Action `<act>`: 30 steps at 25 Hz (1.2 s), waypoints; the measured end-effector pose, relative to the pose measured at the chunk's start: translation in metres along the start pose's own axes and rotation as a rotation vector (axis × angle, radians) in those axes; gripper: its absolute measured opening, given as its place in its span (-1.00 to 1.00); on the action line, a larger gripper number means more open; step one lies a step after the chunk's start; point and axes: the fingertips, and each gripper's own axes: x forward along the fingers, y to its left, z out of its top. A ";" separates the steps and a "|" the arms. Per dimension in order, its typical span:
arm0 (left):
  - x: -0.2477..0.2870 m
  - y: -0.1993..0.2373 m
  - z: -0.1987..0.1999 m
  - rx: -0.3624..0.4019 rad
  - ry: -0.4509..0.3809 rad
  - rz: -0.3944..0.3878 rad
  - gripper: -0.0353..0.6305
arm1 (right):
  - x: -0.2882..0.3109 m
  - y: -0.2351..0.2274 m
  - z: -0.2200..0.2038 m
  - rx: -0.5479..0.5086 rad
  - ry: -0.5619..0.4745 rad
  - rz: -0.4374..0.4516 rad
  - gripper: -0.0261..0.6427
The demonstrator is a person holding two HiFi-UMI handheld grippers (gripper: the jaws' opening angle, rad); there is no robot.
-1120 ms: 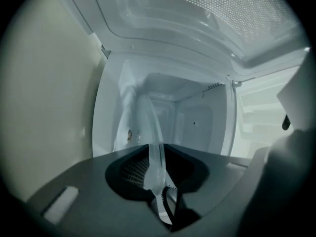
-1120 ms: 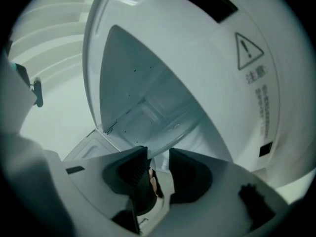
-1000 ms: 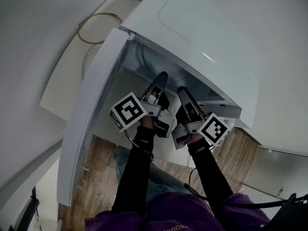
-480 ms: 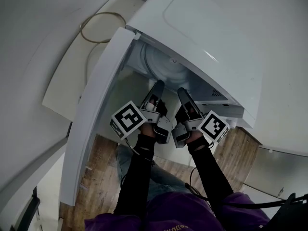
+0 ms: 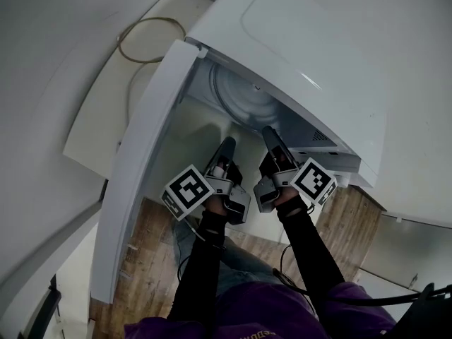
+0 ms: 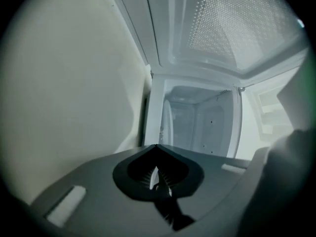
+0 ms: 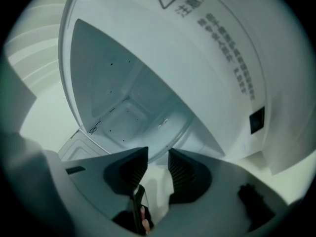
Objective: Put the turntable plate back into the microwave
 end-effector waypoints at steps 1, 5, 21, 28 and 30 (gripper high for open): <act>-0.003 0.002 -0.002 0.002 0.003 0.006 -0.88 | 0.001 0.000 0.000 -0.003 0.002 0.000 -0.51; -0.013 0.004 -0.008 0.023 0.022 0.006 -0.88 | 0.006 0.000 -0.002 -0.011 0.003 -0.004 -0.51; -0.026 -0.005 -0.010 0.191 0.072 0.049 -0.88 | 0.009 -0.007 -0.010 -0.065 0.147 -0.177 -0.51; -0.031 -0.011 -0.008 0.328 0.077 0.108 -0.88 | 0.005 -0.013 -0.006 -0.162 0.160 -0.287 -0.51; -0.035 -0.011 -0.006 0.369 0.074 0.129 -0.88 | 0.003 -0.013 -0.004 -0.185 0.165 -0.303 -0.51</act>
